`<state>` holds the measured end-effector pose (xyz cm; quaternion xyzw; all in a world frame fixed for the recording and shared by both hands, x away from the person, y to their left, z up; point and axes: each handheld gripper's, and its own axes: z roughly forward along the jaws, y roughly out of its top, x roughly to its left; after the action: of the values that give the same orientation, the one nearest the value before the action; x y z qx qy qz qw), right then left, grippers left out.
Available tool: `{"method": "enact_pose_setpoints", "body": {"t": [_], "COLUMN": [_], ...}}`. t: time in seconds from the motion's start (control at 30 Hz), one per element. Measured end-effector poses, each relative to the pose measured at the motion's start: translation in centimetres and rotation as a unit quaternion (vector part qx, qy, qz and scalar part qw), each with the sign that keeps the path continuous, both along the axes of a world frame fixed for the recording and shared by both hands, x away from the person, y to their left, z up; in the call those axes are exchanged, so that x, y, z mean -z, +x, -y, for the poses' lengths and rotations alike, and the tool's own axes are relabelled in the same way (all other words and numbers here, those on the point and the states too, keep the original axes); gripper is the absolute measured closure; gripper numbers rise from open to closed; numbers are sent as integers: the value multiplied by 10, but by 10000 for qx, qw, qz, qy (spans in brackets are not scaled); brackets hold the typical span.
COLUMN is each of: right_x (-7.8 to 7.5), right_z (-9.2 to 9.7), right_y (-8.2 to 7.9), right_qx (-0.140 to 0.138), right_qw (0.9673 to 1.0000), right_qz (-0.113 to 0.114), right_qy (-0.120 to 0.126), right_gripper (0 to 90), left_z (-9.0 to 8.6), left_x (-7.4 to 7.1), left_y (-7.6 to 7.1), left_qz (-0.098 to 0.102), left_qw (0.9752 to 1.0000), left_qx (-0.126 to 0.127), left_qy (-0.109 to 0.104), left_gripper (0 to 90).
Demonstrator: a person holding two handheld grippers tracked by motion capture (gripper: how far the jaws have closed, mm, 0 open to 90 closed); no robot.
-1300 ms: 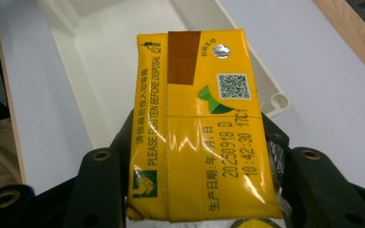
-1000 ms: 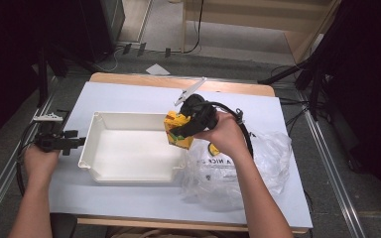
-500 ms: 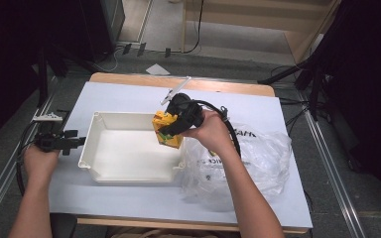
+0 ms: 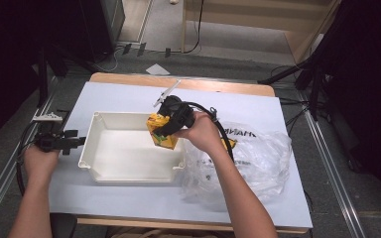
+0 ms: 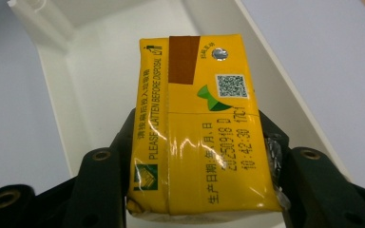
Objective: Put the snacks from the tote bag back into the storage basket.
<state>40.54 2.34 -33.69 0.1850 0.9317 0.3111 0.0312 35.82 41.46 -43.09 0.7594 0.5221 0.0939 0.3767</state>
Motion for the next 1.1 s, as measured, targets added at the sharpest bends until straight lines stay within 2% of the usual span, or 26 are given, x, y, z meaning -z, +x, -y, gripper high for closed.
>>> {"method": "enact_pose_setpoints", "body": {"t": [0.33, 0.87, 1.1], "right_x": [14, 37, 44], "right_z": [-11, -23, -26], "right_y": [8, 23, 32], "right_qx": [6, 154, 223], "right_qw": [10000, 9996, 9995], "right_qz": [-60, -197, -205], "right_qy": [52, -109, -81], "right_gripper": [519, 519, 519], "left_z": [0, -1, -1], "left_x": [0, 0, 0], "left_y": [0, 0, 0], "left_qz": [2, 6, 19], "left_qw": [10000, 10000, 10000], "left_qx": [1, 12, 11], "left_qy": [-11, -33, -52], "left_gripper": [246, 246, 246]}}
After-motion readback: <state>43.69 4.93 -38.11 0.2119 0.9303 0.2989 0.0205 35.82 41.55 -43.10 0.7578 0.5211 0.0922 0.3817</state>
